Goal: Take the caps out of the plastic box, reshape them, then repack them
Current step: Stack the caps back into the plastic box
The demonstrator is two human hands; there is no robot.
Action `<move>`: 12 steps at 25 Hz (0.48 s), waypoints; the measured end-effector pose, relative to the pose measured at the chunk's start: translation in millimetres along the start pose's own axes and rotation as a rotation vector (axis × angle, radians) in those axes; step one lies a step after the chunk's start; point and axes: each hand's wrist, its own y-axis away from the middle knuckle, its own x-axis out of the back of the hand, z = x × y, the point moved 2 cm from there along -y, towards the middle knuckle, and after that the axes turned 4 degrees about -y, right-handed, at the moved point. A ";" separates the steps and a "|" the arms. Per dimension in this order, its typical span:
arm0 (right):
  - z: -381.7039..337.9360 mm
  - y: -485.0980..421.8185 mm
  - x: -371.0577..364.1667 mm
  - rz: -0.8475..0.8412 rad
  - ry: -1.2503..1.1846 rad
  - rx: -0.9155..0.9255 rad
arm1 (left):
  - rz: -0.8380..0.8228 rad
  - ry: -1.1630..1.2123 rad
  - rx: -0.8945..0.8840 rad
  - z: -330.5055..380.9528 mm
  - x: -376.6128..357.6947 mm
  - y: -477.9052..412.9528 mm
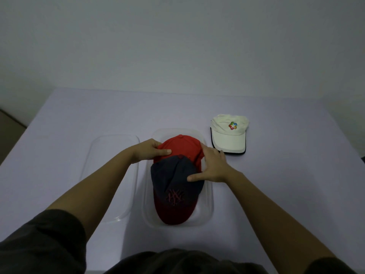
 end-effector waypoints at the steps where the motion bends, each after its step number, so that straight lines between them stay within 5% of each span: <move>1: -1.8 -2.0 -1.1 0.014 0.031 0.014 | 0.079 -0.110 -0.007 -1.0 -0.2 0.0; 7: -4.6 -1.6 -1.2 0.053 0.074 0.008 | 0.395 -0.435 -0.073 -12.3 -10.3 6.7; 12: -1.6 -2.3 -0.2 -0.010 0.046 -0.016 | 0.406 -0.425 -0.021 -17.8 -11.6 6.4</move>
